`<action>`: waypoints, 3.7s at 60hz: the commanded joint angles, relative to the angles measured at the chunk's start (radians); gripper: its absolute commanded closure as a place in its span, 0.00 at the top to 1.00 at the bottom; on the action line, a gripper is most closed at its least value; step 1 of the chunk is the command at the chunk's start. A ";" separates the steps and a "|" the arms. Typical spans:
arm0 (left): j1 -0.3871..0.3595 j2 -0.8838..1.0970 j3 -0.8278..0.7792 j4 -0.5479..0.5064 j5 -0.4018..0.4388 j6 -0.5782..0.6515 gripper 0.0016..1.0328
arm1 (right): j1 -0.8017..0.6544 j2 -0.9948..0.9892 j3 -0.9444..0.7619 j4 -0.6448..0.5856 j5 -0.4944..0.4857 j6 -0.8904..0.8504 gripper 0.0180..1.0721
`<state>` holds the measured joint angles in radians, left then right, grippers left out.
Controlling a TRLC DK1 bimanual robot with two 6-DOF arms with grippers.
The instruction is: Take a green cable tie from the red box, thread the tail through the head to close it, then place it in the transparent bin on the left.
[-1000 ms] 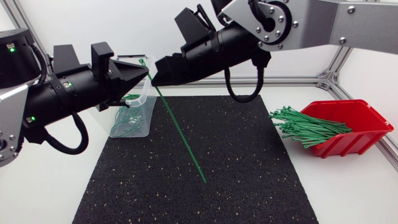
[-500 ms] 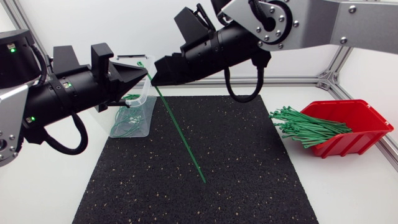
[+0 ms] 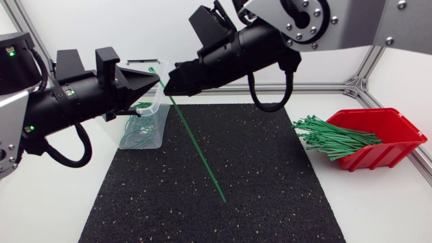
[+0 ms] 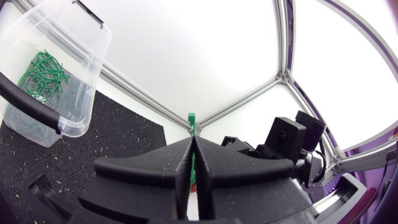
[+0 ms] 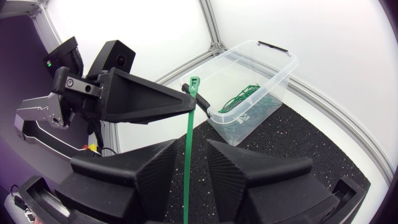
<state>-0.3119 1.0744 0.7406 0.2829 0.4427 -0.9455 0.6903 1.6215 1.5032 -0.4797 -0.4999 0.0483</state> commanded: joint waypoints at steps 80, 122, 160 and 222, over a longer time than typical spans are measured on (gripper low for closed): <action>0.212 0.068 0.223 -0.383 0.327 0.378 0.03 | 0.011 -0.279 -0.462 0.000 0.641 -0.433 0.81; 0.092 0.389 0.519 -0.544 0.442 0.484 0.03 | 0.129 -0.302 -0.661 0.303 0.848 -0.805 0.63; 0.022 0.593 0.704 -0.691 0.479 0.685 0.03 | 0.146 -0.316 -0.816 0.693 0.819 -1.197 0.78; 0.023 0.714 0.816 -0.720 0.505 0.728 0.03 | 0.021 -0.199 -0.959 1.211 0.440 -1.461 0.95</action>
<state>-0.2848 1.7676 1.5162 -0.4225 0.9348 -0.2344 0.7166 1.3952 0.5812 0.6876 -0.0589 -1.3647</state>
